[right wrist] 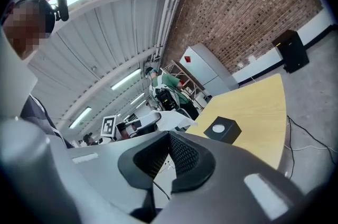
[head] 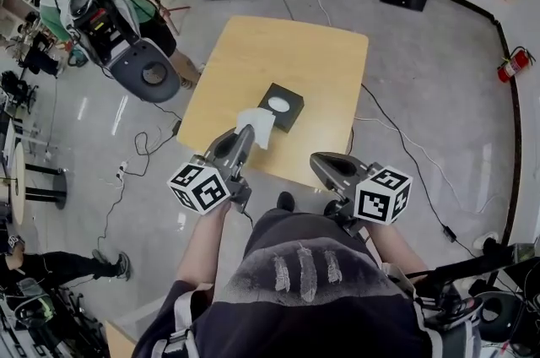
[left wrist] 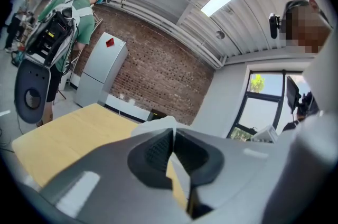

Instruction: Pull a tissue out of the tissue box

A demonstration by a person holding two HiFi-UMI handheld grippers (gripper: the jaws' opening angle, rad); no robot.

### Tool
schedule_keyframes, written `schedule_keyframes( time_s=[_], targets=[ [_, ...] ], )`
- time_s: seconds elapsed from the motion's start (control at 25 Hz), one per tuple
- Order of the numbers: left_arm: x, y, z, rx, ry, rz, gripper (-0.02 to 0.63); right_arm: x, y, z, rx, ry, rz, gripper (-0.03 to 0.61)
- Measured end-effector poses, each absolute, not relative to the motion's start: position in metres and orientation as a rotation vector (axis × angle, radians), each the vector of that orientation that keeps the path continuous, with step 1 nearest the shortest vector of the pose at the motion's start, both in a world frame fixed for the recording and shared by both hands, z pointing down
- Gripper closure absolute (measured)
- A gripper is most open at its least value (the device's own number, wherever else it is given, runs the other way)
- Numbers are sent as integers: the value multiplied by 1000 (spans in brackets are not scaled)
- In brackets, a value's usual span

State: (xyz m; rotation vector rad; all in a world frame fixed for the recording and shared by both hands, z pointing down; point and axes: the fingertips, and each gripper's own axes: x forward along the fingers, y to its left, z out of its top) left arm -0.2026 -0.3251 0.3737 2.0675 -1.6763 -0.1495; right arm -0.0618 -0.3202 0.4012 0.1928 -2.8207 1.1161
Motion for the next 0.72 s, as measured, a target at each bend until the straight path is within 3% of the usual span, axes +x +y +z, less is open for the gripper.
schedule_keyframes(
  time_s=[0.72],
  targets=[
    [-152, -304, 361, 2068, -1780, 27, 612, -37, -350, 399, 57, -2851, 1188, 580]
  ],
)
